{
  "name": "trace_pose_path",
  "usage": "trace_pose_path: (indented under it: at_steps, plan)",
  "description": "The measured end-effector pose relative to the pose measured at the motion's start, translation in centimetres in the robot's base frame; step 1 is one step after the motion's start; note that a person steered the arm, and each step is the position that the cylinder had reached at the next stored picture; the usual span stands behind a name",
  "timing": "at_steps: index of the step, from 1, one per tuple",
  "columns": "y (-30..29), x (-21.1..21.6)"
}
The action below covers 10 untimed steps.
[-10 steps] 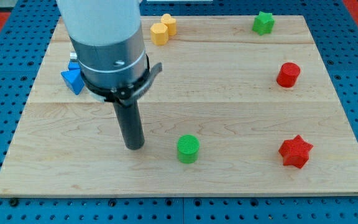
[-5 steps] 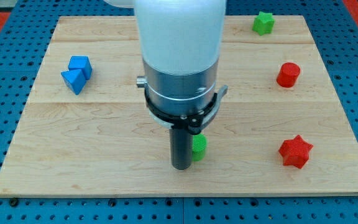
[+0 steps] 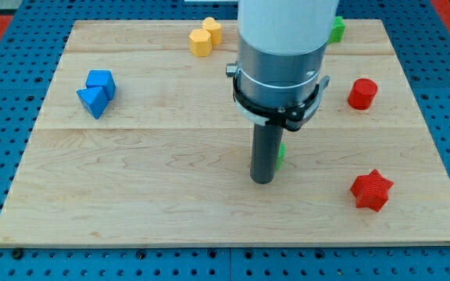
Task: Push the green circle diagonally left below the green star
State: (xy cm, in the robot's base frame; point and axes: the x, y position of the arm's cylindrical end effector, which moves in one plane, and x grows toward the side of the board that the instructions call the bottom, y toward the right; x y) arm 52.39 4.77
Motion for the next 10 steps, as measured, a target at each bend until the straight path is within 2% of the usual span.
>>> trace_pose_path:
  at_steps: [5,8,9,10]
  plan:
    - [4.4,-7.6]
    - [4.6,-14.6]
    - [4.6,-16.2]
    - [2.4,-15.8]
